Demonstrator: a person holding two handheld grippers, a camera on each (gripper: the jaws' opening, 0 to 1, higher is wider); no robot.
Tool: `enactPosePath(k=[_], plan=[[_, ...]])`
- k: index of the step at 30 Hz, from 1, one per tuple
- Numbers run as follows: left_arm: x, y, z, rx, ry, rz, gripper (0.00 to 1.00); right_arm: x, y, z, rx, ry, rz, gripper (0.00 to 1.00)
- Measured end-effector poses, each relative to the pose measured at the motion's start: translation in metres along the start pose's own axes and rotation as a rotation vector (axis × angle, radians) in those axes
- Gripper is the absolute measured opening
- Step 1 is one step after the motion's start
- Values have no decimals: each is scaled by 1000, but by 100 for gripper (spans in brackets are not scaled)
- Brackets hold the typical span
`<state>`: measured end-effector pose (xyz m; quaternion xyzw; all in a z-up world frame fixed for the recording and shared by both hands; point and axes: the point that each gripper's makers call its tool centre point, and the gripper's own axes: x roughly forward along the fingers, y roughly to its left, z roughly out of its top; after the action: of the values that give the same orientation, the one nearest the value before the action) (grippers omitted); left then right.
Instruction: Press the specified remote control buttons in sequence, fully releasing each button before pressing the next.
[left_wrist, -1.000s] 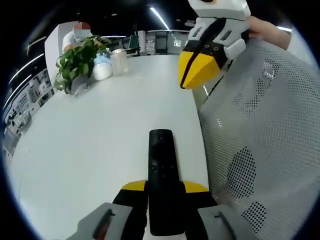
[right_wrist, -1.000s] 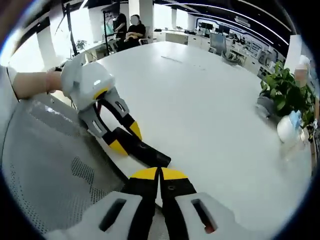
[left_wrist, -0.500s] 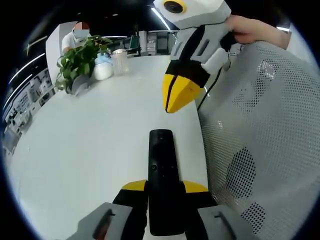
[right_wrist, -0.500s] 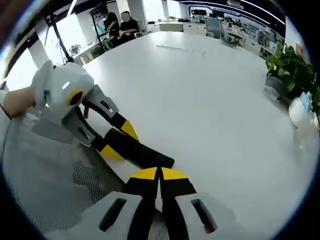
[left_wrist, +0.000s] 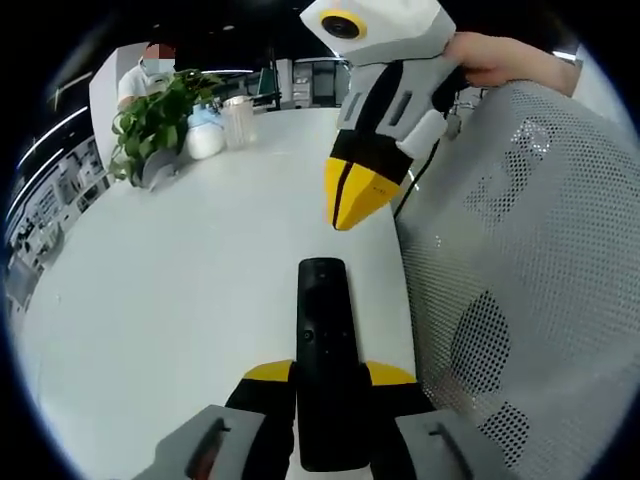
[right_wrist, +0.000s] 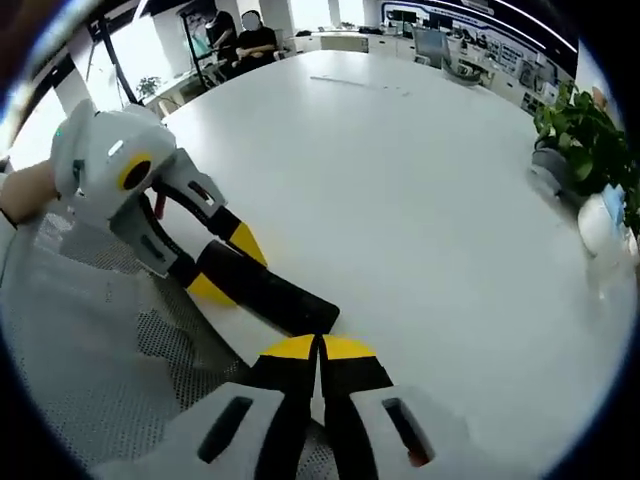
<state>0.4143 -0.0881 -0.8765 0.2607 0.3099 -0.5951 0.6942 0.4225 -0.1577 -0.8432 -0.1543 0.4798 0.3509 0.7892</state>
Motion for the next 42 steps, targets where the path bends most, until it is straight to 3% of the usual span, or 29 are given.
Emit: enactPosePath(k=[5, 13, 17, 20, 26, 33, 42], plan=[[0, 0, 0, 2, 4, -1, 25, 3, -6, -2, -200, 42, -41, 0], [0, 0, 0, 3, 3, -3, 25, 11, -10, 10, -213, 62, -22, 0], [-1, 0, 0, 3, 3, -3, 25, 26, -15, 2, -99, 91, -30, 0], [-1, 0, 0, 5, 4, -4, 25, 26, -13, -5, -134, 122, -12, 0], [-1, 0, 0, 4, 2, -5, 25, 26, -12, -2, -193, 118, -28, 0], [-1, 0, 0, 6, 3, -6, 25, 26, -9, 2, -174, 91, -10, 0], [-1, 1, 0, 6, 4, -7, 25, 28, -7, 0, -195, 104, -8, 0]])
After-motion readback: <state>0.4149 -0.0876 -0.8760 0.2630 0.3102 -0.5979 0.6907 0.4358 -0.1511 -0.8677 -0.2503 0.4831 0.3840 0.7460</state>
